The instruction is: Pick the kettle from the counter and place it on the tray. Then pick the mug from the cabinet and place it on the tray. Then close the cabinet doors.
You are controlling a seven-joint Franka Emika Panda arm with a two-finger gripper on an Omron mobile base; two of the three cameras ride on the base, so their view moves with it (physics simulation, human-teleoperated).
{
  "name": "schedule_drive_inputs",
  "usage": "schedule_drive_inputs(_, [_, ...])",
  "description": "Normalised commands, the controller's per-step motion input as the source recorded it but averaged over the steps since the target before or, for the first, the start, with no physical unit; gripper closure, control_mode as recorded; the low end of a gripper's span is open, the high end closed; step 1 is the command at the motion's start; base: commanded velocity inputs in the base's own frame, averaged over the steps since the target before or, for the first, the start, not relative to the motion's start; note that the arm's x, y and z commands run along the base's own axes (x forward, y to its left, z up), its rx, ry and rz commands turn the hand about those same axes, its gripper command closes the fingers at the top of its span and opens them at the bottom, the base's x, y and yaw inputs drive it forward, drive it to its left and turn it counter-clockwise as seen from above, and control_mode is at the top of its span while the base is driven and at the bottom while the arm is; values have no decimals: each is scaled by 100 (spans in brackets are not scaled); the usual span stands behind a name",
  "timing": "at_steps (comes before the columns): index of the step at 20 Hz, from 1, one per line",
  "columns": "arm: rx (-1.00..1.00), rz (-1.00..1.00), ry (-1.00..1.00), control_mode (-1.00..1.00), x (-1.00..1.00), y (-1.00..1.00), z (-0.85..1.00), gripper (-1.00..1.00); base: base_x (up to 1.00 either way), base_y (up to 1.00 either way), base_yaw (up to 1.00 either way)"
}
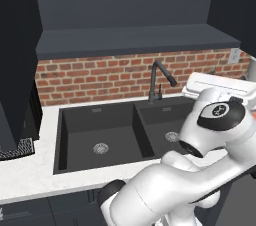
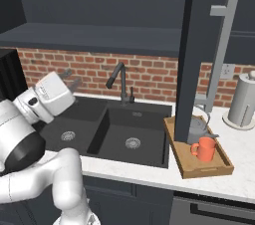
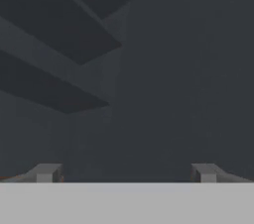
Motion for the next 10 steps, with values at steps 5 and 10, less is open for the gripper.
schedule_drive_inputs(5, [28,35,-10,-100,-36,40,44,-100,0,0,0])
schedule_drive_inputs(10, [31,51,-16,-100,-31,38,37,-100,0,0,0])
